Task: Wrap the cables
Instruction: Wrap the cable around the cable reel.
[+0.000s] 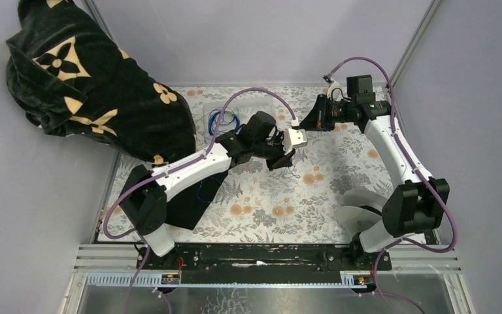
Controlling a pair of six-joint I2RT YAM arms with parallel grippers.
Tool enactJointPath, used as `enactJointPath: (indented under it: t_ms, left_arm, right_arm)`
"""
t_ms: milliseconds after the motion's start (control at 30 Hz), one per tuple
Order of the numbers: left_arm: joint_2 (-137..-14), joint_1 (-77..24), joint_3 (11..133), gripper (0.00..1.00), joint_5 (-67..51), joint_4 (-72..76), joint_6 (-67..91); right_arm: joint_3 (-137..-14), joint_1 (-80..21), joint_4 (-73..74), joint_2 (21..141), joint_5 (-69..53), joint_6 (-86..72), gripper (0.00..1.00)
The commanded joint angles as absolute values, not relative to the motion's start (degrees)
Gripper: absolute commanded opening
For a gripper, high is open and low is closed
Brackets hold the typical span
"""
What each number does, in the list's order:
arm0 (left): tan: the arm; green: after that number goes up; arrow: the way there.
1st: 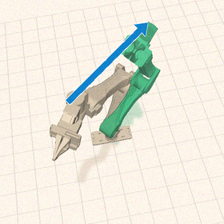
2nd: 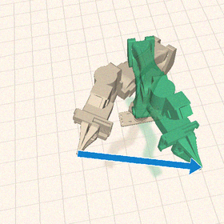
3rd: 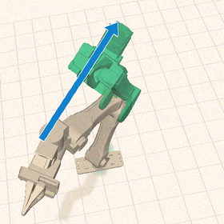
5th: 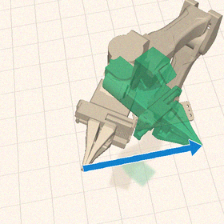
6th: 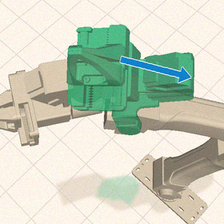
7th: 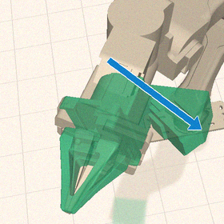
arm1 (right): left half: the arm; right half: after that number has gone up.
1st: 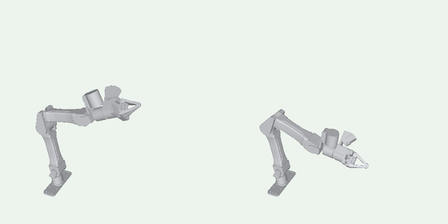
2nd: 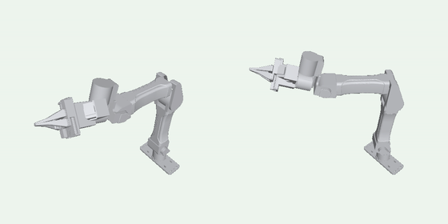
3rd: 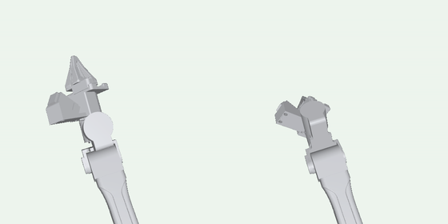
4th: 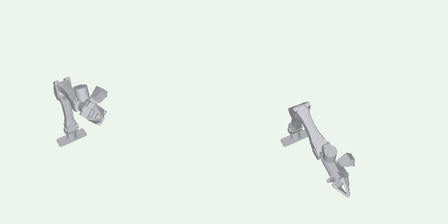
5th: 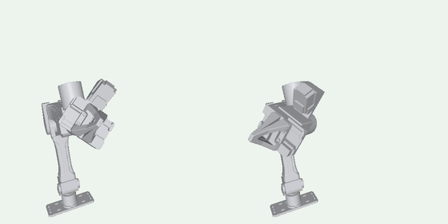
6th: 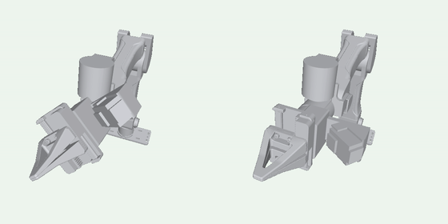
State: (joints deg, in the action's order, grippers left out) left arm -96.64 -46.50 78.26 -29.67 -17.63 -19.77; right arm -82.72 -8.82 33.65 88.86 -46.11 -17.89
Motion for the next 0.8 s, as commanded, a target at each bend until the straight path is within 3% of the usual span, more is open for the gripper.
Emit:
enactJointPath:
  t_ms: [0,67,200,500,767]
  left_arm:
    - [-96.95,-45.86,77.69,0.10,-31.74,-13.51,-19.04]
    - [-96.50,-45.24,77.94,0.00,-32.04,-14.07,-19.48]
    - [-94.96,-43.63,78.41,0.00,-32.47,-16.05,-20.92]
    - [-92.65,-43.00,80.98,0.00,-30.86,-25.10,-28.42]
    - [-92.85,-42.74,82.92,0.00,-30.57,-31.02,-32.89]
  right_arm:
    - [-81.63,-7.29,31.48,86.09,-47.14,-18.70,0.00]
    - [-81.48,-6.65,32.00,85.90,-45.94,-17.64,0.00]
    - [-81.15,-5.72,34.59,85.21,-43.36,-12.61,0.03]
    - [-83.07,-3.84,49.11,78.47,-25.39,7.76,0.59]
    - [-80.99,-1.11,60.01,71.29,-7.03,21.69,0.73]
